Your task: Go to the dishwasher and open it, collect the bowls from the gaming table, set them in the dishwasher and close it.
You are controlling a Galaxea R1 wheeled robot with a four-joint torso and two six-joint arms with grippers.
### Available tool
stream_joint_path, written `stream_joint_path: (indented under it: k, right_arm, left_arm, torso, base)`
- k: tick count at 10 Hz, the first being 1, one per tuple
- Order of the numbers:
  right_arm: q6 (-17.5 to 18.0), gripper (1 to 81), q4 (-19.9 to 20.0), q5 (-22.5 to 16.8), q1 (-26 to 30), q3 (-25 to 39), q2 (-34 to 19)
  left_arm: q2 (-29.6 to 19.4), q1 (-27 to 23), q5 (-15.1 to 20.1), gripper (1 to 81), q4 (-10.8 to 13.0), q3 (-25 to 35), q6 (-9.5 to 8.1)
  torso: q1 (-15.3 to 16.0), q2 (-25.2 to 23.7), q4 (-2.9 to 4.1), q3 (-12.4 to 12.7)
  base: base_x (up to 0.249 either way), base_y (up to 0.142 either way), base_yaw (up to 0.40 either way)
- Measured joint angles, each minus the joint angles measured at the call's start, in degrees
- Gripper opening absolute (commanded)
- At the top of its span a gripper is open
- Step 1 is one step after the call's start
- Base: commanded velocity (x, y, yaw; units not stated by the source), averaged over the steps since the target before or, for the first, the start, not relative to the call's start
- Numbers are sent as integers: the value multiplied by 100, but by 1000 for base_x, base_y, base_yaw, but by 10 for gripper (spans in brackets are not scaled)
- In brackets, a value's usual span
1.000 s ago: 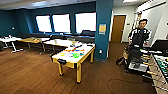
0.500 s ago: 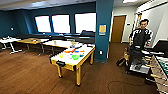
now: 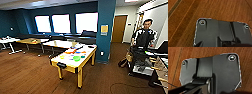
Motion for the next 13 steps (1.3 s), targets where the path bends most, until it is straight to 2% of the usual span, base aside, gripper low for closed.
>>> stream_joint_path:
  k: [13]
  right_arm:
    - [0,811,0,-2,-11,-1,-29]
  left_arm:
    - [15,-17,-4,811,0,5,0]
  torso:
    - [2,0,0,-2]
  base:
    - [159,93,0]
